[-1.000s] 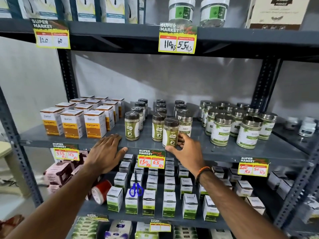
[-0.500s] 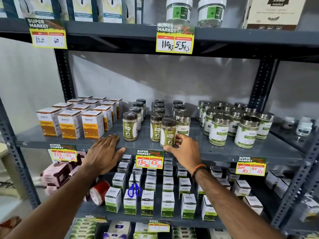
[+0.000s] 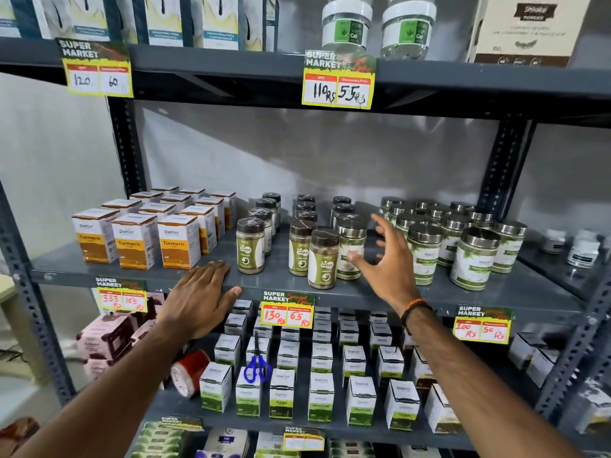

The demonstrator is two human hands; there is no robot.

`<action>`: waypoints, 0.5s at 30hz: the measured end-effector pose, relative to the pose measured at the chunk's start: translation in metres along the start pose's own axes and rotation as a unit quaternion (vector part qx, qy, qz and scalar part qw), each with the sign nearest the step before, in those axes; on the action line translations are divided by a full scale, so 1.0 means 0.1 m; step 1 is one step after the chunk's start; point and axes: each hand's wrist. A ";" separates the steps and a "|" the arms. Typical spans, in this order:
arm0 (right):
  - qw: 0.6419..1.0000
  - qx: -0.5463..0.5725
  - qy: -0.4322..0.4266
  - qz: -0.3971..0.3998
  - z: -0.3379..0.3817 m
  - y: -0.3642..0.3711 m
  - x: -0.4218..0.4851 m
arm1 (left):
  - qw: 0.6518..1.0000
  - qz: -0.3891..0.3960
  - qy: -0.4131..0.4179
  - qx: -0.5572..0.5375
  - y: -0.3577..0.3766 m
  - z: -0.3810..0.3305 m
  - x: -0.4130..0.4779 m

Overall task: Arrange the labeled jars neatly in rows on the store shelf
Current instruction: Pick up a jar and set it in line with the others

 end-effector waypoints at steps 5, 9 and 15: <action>0.994 -0.063 -0.014 0.091 -0.12 0.15 0.14 | 1.000 0.003 -0.004 -0.001 -0.01 -0.01 0.01; 0.994 -0.050 -0.026 0.091 -0.16 0.20 0.17 | 1.000 0.001 -0.008 -0.002 -0.01 -0.01 0.02; 0.998 -0.020 -0.040 0.051 -0.12 0.05 0.12 | 1.000 0.001 -0.005 -0.026 -0.12 -0.04 -0.03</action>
Point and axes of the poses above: each hand's wrist, its own x-axis towards the middle knuckle, its own y-axis out of the palm, z = x × y, and after that the axes turned 12 degrees about y, right-handed
